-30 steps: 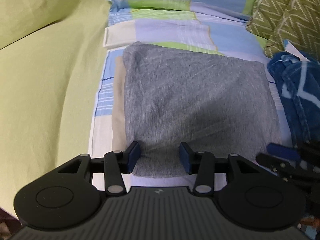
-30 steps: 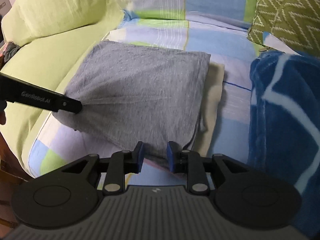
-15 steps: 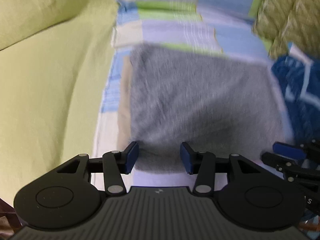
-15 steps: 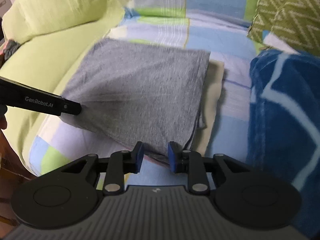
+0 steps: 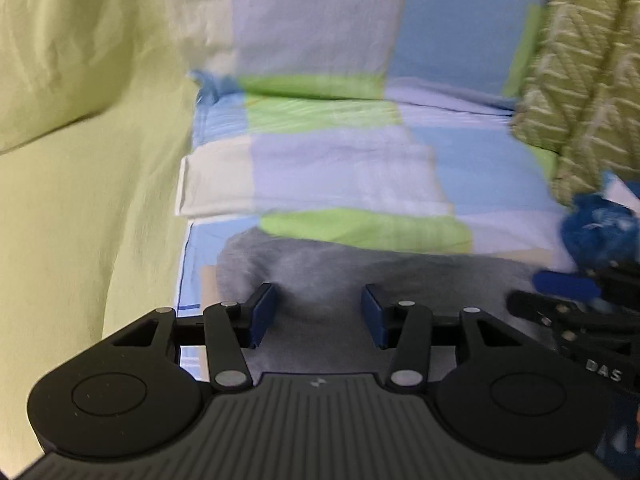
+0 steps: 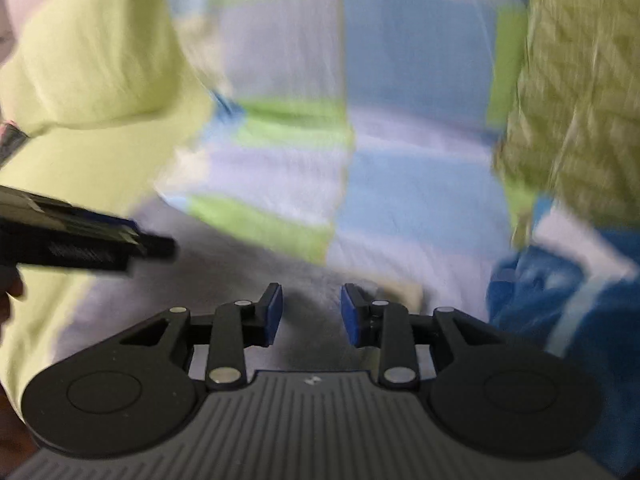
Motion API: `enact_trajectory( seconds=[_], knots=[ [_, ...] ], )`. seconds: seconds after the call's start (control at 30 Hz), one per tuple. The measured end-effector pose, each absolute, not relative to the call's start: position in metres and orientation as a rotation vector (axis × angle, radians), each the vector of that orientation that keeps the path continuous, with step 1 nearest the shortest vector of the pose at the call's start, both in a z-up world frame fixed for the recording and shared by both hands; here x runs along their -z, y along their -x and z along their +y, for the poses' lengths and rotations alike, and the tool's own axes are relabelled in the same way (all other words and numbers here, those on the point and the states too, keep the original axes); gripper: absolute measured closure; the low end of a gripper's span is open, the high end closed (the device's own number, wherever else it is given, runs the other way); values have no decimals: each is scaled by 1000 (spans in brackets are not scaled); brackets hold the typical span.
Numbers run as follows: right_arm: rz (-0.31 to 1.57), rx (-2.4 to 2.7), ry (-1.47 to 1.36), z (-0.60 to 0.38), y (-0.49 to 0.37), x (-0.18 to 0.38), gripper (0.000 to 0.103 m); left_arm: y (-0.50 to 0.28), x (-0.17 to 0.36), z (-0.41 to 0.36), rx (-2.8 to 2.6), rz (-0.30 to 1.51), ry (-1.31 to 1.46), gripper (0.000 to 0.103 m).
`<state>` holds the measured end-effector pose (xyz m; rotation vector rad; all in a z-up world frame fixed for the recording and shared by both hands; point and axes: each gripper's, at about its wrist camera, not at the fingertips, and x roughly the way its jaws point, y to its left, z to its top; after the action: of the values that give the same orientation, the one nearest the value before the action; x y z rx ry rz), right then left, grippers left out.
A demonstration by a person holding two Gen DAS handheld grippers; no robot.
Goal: Fold clothes
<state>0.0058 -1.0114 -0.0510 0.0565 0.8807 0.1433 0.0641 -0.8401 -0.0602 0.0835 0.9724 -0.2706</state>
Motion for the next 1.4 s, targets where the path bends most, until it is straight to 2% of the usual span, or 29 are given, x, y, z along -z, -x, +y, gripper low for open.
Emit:
enact_trajectory(
  seconds=[0.23,0.33,0.47,0.63,0.67,0.73,0.77,0.83,1.03,1.33,1.4],
  knots=[
    [764,-117,-112,-1021,49,7,72,-21,32,-805,267,926,-56,50],
    [791,-141,-99,-1006,73,12,66,0,41,-801,256,951,-69,47],
    [939,-103,-48,-986,76,55,65,-5,68,-807,206,1044,-97,47],
    [884,-84,-96,-988,83,30,61,2,46,-801,195,1020,-61,46],
    [863,-80,-99,-987,90,18,59,6,37,-798,194,1016,-52,45],
    [834,-67,-96,-983,107,-4,45,15,18,-792,198,1019,-38,45],
    [821,-59,-94,-980,115,-14,43,23,4,-788,204,1029,-34,44],
    [813,-21,-99,-972,134,-33,26,42,-23,-780,196,1023,-47,44],
    [821,64,-144,-952,182,-72,2,101,-82,-754,175,992,-64,44],
    [858,138,-174,-903,252,-134,1,183,-167,-707,182,1018,-51,44],
    [866,138,-185,-895,267,-148,1,196,-182,-702,182,1017,-49,33]
  ],
)
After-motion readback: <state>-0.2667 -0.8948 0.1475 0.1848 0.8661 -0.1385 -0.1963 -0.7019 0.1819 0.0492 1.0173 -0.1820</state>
